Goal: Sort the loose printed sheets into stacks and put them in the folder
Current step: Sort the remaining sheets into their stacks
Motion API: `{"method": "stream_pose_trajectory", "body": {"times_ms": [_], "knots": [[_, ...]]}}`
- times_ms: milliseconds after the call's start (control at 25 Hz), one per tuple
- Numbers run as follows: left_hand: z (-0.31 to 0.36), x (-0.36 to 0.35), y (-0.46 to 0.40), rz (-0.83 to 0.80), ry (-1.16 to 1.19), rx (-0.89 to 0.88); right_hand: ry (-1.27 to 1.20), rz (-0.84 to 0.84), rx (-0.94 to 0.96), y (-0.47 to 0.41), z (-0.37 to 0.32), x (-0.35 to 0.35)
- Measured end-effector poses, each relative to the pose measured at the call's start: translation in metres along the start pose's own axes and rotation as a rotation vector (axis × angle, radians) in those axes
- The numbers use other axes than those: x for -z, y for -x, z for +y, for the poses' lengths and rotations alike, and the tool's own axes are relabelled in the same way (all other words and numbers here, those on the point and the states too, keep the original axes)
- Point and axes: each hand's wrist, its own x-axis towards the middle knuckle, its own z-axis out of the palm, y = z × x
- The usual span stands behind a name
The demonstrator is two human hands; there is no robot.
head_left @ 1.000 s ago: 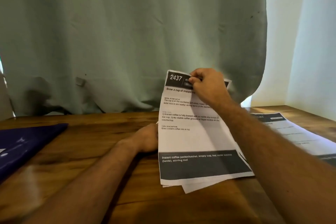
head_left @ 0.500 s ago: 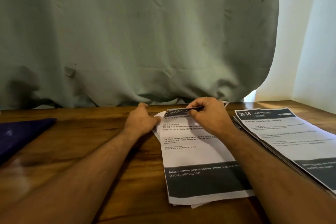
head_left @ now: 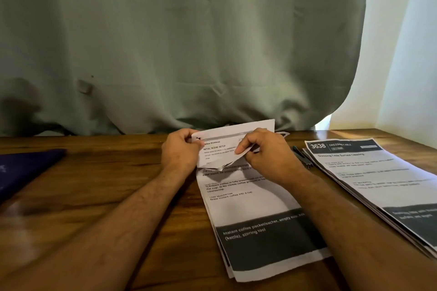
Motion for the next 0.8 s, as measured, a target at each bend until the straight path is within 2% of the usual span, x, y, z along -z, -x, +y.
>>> {"method": "stream_pose_trajectory", "body": {"times_ms": [240, 560, 640, 800], "knots": [[-0.001, 0.009, -0.003, 0.081, 0.166, 0.044, 0.026, -0.036, 0.086, 0.003, -0.002, 0.003], [-0.001, 0.011, 0.0, 0.014, 0.252, 0.065, 0.004, -0.023, 0.036, 0.007, -0.002, -0.001], [0.0, 0.011, 0.001, -0.03, 0.26, 0.046, -0.04, -0.016, 0.017, 0.008, -0.004, -0.002], [0.004, 0.014, 0.004, -0.222, 0.291, -0.062, -0.062, -0.034, -0.037, 0.009, -0.005, -0.003]]}}
